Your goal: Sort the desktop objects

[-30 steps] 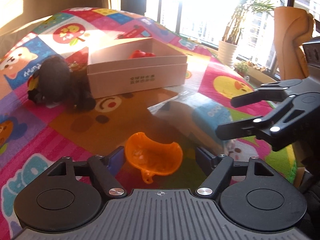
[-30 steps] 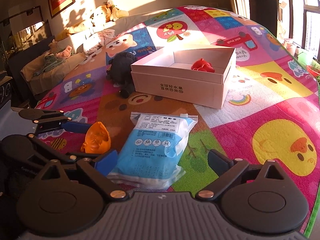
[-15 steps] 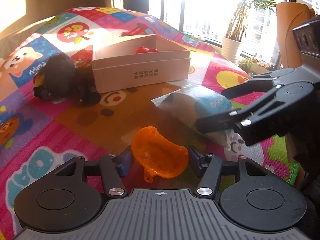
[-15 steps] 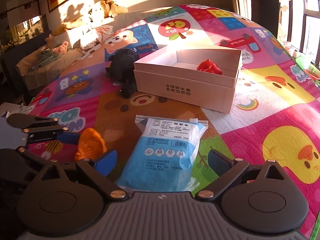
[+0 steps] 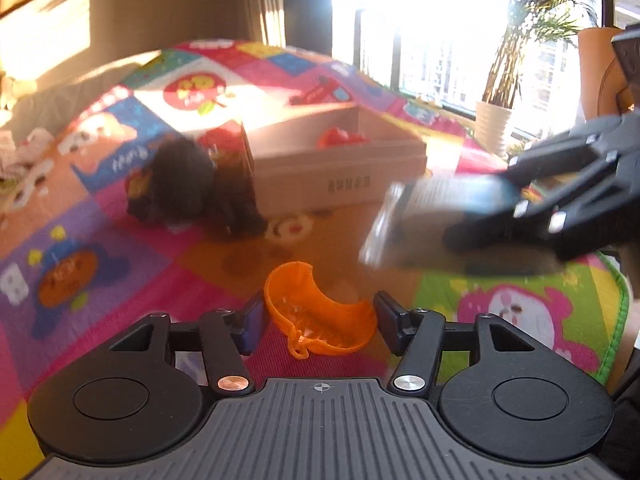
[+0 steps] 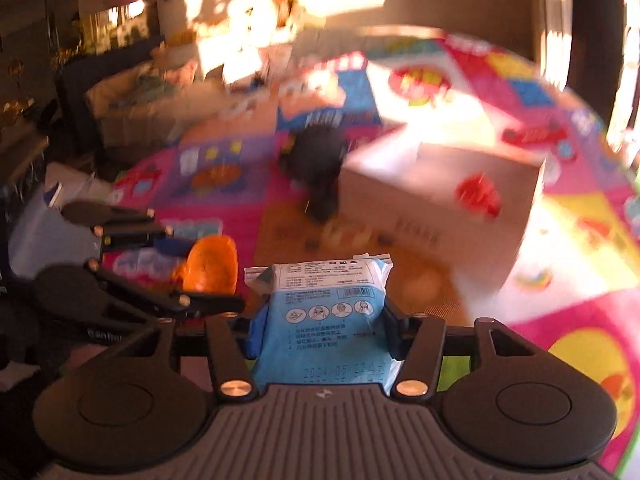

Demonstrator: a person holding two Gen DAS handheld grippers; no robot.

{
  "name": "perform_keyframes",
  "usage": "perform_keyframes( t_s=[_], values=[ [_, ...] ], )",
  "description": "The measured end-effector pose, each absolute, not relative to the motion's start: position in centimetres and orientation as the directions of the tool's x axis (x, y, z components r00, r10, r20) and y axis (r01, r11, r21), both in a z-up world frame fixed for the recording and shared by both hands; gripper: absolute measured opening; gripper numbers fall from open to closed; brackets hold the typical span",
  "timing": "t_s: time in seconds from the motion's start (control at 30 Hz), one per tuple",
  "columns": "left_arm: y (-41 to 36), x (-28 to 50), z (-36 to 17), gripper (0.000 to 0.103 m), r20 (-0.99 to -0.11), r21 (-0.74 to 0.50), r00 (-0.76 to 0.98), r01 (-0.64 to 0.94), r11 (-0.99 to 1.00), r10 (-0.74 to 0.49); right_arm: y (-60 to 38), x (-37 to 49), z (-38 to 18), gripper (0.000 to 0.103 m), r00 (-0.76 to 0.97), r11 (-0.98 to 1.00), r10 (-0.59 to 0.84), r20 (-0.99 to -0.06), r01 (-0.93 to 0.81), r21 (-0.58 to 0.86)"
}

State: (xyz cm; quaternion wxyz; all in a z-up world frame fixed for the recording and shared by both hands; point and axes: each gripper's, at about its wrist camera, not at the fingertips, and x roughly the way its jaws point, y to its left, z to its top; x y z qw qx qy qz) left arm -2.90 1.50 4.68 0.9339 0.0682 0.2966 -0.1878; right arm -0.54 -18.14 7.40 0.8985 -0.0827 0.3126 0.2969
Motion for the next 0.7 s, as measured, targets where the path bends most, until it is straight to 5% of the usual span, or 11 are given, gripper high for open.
perform_keyframes(
  t_s=[0.23,0.47,0.53,0.7],
  values=[
    [-0.1,0.4,8.7,0.062,-0.473,0.098,0.828,0.39,0.916,-0.302,-22.5,-1.0,14.7,0.054,0.821,0.878,0.444,-0.359,-0.478,-0.007],
    [-4.7,10.0,10.0,0.063,-0.381,0.174,0.882,0.364,0.915,-0.279,-24.6,1.0,15.4,0.054,0.869,0.922,0.364,-0.336,-0.386,0.002],
    [-5.0,12.8,9.6,0.082,-0.406,0.136,0.87,0.359,0.923,-0.279,-24.9,2.1,15.0,0.054,0.869,0.929,0.346,-0.353,-0.369,0.003],
    [-3.5,12.7,7.2,0.096,-0.447,0.059,0.851,0.336,0.94,-0.276,-25.3,4.5,13.5,0.055,0.866,0.941,0.308,-0.394,-0.339,-0.009]
  ],
)
